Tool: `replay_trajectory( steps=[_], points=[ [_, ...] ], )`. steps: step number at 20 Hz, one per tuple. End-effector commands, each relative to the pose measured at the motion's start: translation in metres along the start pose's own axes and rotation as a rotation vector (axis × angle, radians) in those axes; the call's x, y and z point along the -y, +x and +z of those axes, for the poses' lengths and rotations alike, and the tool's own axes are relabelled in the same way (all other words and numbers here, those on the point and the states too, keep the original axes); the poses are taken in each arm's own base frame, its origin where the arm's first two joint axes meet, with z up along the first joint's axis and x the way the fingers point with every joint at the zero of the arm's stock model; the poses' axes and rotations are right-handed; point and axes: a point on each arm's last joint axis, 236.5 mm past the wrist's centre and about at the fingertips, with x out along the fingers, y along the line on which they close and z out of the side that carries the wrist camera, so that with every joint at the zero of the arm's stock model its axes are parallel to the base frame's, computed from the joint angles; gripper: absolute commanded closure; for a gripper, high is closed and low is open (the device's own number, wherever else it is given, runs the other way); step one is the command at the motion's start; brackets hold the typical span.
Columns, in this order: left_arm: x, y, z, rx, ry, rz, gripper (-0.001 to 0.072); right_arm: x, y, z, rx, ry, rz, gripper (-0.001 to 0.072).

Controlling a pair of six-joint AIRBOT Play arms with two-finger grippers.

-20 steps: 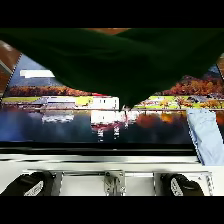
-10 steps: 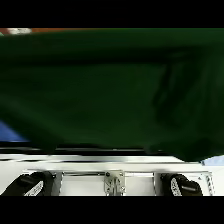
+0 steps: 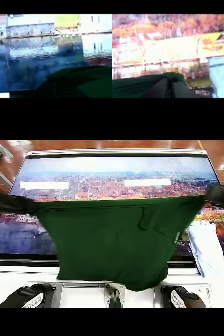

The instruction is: Fold the shirts.

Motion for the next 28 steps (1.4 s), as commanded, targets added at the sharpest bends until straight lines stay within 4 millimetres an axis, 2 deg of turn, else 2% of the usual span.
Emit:
replay_trajectory(
  steps=[1, 3, 5, 7, 10, 12, 14, 16, 18, 21, 23, 26, 28],
  points=[
    [-0.022, 0.106, 0.004, -0.119, -0.04, 0.054, 0.0657, 0.007, 0.122, 0.002, -0.034, 0.108, 0.045, 0.0641],
    [-0.028, 0.152, 0.012, -0.19, -0.091, 0.03, 0.0656, -0.009, 0.173, 0.017, 0.016, 0.209, 0.136, 0.0641],
    [-0.028, 0.186, 0.024, -0.225, -0.109, 0.015, 0.0657, -0.027, 0.214, 0.026, 0.066, 0.232, 0.165, 0.0641],
    [-0.025, 0.21, 0.042, -0.205, -0.098, 0.009, 0.0657, -0.049, 0.246, 0.034, 0.137, 0.193, 0.165, 0.0641],
    [-0.022, 0.229, 0.082, -0.066, -0.093, 0.002, 0.0657, -0.067, 0.276, 0.057, 0.296, 0.177, 0.154, 0.0641],
    [-0.022, 0.239, 0.1, 0.011, -0.133, 0.0, 0.0656, -0.072, 0.293, 0.051, 0.299, 0.172, 0.15, 0.0641],
    [-0.022, 0.261, 0.095, -0.003, -0.135, 0.001, 0.0657, -0.079, 0.309, 0.022, 0.192, 0.163, 0.16, 0.0641],
    [-0.022, 0.284, 0.076, -0.071, -0.138, 0.005, 0.0656, -0.082, 0.311, -0.001, 0.091, 0.142, 0.169, 0.0641],
    [-0.022, 0.296, 0.053, -0.164, -0.102, 0.006, 0.0656, -0.082, 0.306, -0.014, 0.028, 0.126, 0.173, 0.064],
    [-0.035, 0.281, 0.01, -0.365, 0.122, 0.031, 0.0656, -0.079, 0.277, -0.04, -0.125, 0.075, 0.179, 0.0641],
    [-0.038, 0.268, -0.022, -0.51, 0.214, -0.001, 0.0656, -0.059, 0.257, -0.067, -0.261, 0.002, 0.127, 0.0641],
    [-0.03, 0.264, -0.031, -0.546, 0.115, -0.051, 0.0656, -0.021, 0.237, -0.121, -0.506, 0.033, 0.025, 0.0641],
    [-0.028, 0.261, -0.036, -0.57, 0.108, -0.064, 0.0657, -0.015, 0.24, -0.135, -0.557, 0.055, 0.016, 0.0641]
  ],
)
